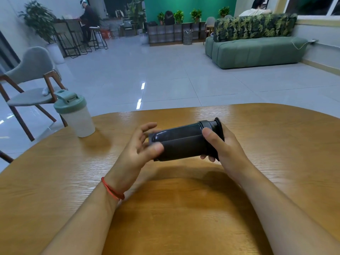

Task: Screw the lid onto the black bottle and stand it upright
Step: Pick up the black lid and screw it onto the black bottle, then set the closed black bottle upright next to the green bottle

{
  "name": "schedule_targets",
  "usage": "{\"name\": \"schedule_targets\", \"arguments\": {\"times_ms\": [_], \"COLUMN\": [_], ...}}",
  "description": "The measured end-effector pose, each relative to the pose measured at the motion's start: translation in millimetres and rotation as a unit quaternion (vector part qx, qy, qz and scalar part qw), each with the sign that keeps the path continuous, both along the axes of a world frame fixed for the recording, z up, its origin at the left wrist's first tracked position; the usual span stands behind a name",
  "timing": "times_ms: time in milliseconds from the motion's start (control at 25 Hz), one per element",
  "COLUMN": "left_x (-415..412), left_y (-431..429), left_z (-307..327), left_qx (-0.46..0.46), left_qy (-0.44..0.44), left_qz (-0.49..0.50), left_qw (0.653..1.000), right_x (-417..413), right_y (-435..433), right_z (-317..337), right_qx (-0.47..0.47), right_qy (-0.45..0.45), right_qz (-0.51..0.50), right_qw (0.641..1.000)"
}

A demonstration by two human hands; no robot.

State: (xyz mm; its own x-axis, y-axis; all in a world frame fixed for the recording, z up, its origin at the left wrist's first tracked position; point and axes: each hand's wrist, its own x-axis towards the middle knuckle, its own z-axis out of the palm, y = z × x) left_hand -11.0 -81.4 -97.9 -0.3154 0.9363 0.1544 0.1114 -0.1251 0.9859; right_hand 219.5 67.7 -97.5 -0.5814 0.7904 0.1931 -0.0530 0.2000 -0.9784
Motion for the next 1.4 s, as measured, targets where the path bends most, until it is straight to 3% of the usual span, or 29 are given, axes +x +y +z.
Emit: {"name": "schedule_targets", "arguments": {"times_ms": [80,160,320,400,520,640,840,960,1120,1280,1400], "left_x": [-1,0,3,1,5,10,12,5,12,23,17], "left_y": [2,0,4,4,0,-5,-4,-5,1,7,4], "left_z": [4,5,1,-2,-5,-3,-5,0,-3,-9,-12], "left_qx": [-0.102,-0.172,-0.124,-0.078,-0.013,0.021,0.021,0.02,0.071,0.106,0.138], "left_qy": [-0.099,-0.105,-0.156,-0.09,0.085,0.16,0.198,0.153,0.061,0.156,0.226], "left_qz": [-0.004,-0.057,-0.082,-0.064,-0.036,-0.027,-0.031,-0.035,0.043,0.096,0.09], "left_qw": [0.99,0.978,0.977,0.991,0.996,0.986,0.979,0.987,0.995,0.977,0.96], "right_x": [1,2,3,3,4,5,7,5,-10,-36,-55], "right_y": [-2,-5,-6,-2,3,6,7,3,-6,-40,-55], "right_z": [0,2,5,4,6,10,12,12,3,-8,4], "right_qx": [0.015,0.022,0.006,-0.02,-0.044,-0.067,-0.082,-0.089,-0.218,-0.276,-0.24], "right_qy": [-0.005,-0.007,0.014,0.014,0.004,0.011,-0.001,0.003,0.146,0.156,0.158], "right_qz": [0.004,0.011,0.012,-0.005,-0.004,0.004,0.004,0.004,0.025,0.086,0.052], "right_qw": [1.0,1.0,1.0,1.0,0.999,0.998,0.997,0.996,0.965,0.944,0.956]}}
